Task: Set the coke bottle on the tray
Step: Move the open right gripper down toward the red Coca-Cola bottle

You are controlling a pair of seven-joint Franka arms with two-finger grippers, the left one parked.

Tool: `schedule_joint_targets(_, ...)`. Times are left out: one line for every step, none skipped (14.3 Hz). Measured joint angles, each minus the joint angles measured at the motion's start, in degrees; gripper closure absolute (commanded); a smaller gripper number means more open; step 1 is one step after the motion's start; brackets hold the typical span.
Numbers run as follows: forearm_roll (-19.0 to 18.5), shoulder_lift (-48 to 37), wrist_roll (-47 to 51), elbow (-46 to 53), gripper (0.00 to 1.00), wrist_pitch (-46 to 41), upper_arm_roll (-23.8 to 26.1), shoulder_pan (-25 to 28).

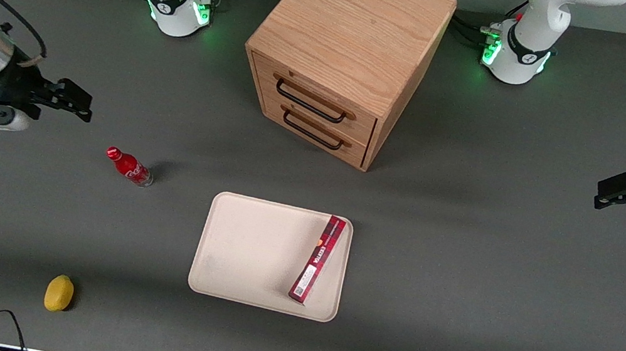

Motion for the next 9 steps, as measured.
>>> schedule_joint_targets(0.0, 0.0, 0.0, 0.3, 0.0, -0.5, 0.6, -0.9)
schedule_joint_targets(0.0, 0.1, 0.0, 0.4, 0.0, -0.6, 0.9, -1.2)
schedule_joint_targets(0.0, 0.2, 0.0, 0.5, 0.0, -0.6, 1.1, -1.2)
schedule_joint_targets(0.0, 0.4, 0.0, 0.5, 0.0, -0.6, 1.4, -1.2)
schedule_joint_targets(0.0, 0.5, 0.0, 0.5, 0.0, -0.6, 1.7, -1.2)
schedule_joint_targets(0.0, 0.7, 0.2, 0.5, 0.0, -0.6, 1.9, -1.2)
schedule_joint_targets(0.0, 1.0, 0.5, 0.5, 0.0, -0.7, 2.0, -1.2)
schedule_joint_targets(0.0, 1.6, 0.7, 0.4, 0.0, -0.8, 2.0, -1.2)
schedule_joint_targets(0.0, 2.6, 0.8, 0.1, 0.0, -0.8, 2.0, -1.2)
